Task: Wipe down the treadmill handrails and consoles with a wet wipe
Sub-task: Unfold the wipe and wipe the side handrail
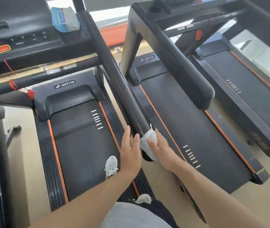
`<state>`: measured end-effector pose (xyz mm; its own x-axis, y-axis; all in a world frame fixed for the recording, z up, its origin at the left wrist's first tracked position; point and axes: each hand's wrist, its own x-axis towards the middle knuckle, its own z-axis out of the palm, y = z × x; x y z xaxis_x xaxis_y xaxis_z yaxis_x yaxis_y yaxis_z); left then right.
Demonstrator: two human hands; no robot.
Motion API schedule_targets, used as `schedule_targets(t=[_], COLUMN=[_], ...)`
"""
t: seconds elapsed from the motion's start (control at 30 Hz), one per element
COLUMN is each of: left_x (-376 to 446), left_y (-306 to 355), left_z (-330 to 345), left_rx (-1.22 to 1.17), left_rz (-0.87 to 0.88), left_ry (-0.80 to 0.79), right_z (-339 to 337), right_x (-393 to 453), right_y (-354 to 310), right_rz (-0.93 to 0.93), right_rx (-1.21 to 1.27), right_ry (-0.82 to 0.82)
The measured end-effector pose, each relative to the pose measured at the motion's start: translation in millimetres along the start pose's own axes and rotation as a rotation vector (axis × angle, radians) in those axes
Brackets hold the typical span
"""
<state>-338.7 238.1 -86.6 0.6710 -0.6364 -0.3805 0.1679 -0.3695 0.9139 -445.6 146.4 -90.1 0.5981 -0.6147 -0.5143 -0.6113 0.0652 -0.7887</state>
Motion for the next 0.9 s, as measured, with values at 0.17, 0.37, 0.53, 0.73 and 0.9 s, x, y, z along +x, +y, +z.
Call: schedule_targets(t=[0.17,0.37,0.53,0.73,0.9], left_x=[-24.8,-40.0,-37.5,-24.0,-1.9], left_y=[-13.7,-19.6,-21.4,-12.4,-7.6], left_z=[-13.5,-25.0,-32.4,-33.0,-41.7], left_rx=[0.007,0.004,-0.021,-0.064,-0.084], left_rz=[-0.045,-0.071,-0.088,-0.072,-0.078], left_ry=[0.052,0.09,0.109,0.083,0.09], right_z=[23.6,40.8,26.4,13.6,33.2], right_x=[-18.9,-10.7,17.7,52.5,70.5], right_y=[21.8,24.5,-24.4,-62.6,-73.4], right_rz=[-0.173,-0.361,-0.146,0.069,0.052], right_rx=[-0.209,-0.675,-0.595,-0.387,-0.555], right_ry=[0.235,0.384,0.291,0.15,0.329])
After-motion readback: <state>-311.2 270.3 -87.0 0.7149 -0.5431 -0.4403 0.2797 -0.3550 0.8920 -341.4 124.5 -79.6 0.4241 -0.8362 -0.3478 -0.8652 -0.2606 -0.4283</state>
